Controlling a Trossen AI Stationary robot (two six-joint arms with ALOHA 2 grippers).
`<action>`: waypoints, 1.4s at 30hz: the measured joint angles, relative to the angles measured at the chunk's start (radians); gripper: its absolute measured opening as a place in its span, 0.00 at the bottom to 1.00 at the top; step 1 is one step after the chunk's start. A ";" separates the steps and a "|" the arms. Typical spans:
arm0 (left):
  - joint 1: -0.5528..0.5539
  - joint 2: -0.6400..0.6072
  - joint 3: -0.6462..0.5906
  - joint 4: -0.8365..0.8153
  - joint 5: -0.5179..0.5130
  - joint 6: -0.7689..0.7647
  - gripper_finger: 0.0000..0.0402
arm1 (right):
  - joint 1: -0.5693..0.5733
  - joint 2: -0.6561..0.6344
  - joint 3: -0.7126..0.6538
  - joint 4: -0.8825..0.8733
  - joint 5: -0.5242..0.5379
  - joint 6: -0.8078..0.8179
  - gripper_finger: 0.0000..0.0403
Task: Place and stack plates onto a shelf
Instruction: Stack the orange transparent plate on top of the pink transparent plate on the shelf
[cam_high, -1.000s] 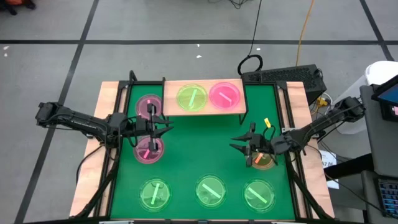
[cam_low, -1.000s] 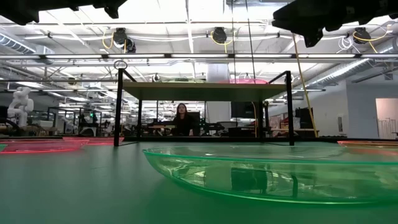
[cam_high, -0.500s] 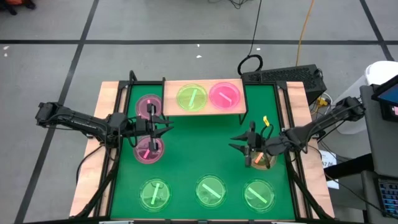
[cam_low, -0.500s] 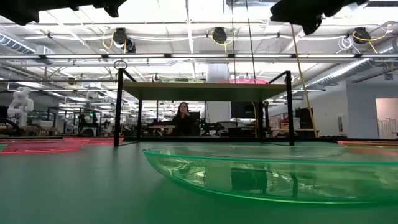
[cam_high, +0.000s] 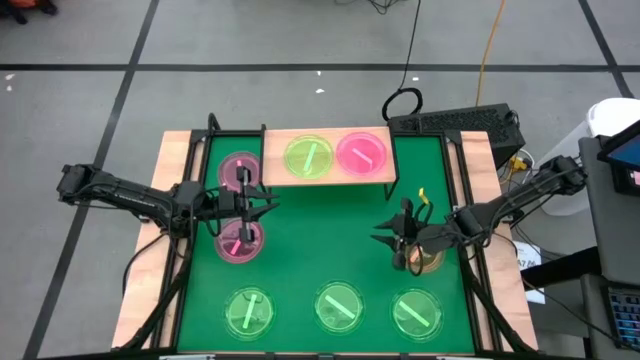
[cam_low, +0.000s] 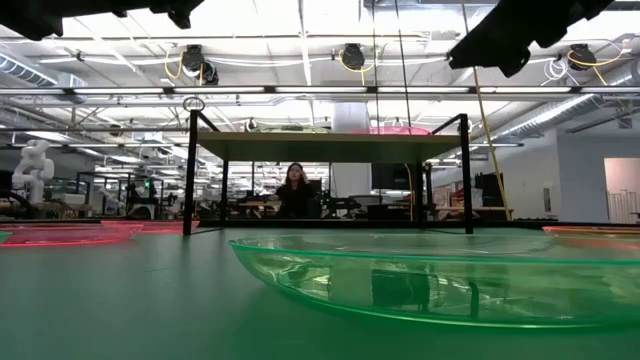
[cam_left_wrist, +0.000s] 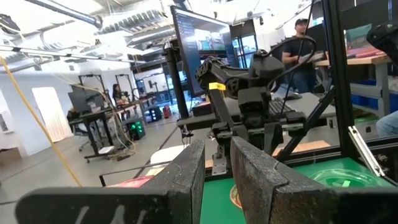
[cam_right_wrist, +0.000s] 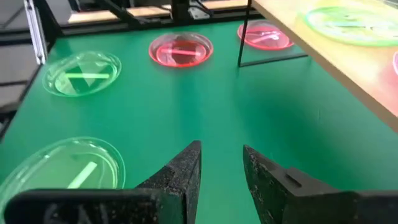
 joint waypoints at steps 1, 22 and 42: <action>0.000 0.000 0.000 0.000 0.000 0.002 0.21 | -0.001 0.001 0.000 -0.002 -0.001 0.000 0.26; 0.030 0.000 0.000 0.071 -0.002 0.077 0.21 | -0.141 0.001 0.017 -0.183 -0.261 0.164 0.26; 0.061 0.000 0.000 0.074 -0.001 0.049 0.21 | -0.062 0.256 0.357 -0.714 -0.413 0.343 0.16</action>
